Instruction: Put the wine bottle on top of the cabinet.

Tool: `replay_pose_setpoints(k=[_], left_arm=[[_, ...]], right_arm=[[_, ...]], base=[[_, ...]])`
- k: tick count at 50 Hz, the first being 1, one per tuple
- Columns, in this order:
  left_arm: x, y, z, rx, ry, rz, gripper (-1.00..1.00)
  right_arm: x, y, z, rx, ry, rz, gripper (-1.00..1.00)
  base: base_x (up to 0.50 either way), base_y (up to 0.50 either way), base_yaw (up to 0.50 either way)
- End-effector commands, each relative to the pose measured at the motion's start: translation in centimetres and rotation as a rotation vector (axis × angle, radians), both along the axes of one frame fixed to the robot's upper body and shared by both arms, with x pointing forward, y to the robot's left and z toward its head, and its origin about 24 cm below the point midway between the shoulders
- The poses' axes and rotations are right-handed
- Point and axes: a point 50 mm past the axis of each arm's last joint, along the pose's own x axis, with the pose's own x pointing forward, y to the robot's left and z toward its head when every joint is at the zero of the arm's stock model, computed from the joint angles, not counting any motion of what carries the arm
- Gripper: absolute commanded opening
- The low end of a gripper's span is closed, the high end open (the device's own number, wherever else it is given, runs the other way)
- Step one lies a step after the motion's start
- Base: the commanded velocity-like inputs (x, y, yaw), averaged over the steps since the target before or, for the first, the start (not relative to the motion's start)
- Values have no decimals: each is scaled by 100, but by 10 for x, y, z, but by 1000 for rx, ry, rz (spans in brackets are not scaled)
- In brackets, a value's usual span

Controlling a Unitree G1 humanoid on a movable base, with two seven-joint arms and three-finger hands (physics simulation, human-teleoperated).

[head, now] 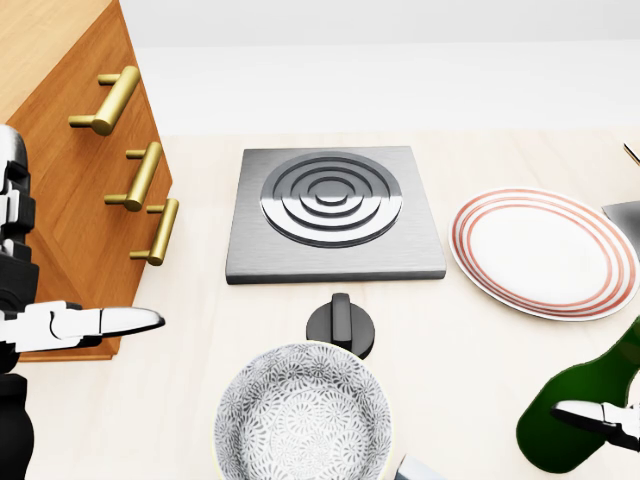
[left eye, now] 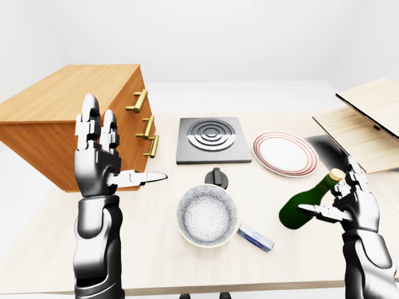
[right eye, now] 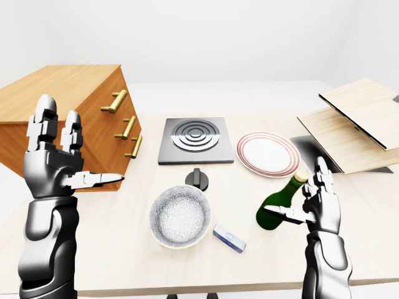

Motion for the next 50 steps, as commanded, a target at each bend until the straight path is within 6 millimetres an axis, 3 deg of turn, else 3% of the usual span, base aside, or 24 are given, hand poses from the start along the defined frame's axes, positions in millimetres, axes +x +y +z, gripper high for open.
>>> replay_pose_setpoints(k=[1,9,14,15,16,17,19,23,36,41,44,47,50], left_arm=[[0,0,0,-2,-2,0,100],[1,0,-1,-6,5,-4,100],[2,1,-1,-6,5,-1,100],[2,1,-1,-7,6,1,100],[2,2,-1,-8,8,2,100],[3,2,-2,-8,13,2,100],[3,2,-2,-8,12,5,100],[2,4,0,-9,2,9,100],[4,7,-5,-14,24,14,100],[4,6,-6,-14,31,9,100],[5,6,-8,-13,39,8,100],[5,6,-8,-13,42,10,100],[4,6,-6,-14,33,9,100]], right_arm=[[7,1,10,-31,-29,14,100],[9,2,14,-38,-45,16,100],[12,2,1,3,-2,16,100],[13,2,-5,18,17,18,91],[13,3,-8,33,24,21,53],[15,3,-17,56,56,24,-51],[15,4,-24,81,79,29,-100],[18,7,-41,127,135,43,-100],[19,14,-32,102,104,59,-100],[16,18,-18,63,54,70,-100],[12,25,0,12,-11,85,-100],[2,39,37,-76,-148,113,-100],[-6,42,58,-135,-230,113,-100]], base=[[0,0,0],[0,0,0],[0,0,0],[0,0,0],[0,0,0],[0,0,0],[0,0,0],[0,0,0],[0,0,0],[0,0,0],[0,0,0],[0,0,0],[0,0,0]])
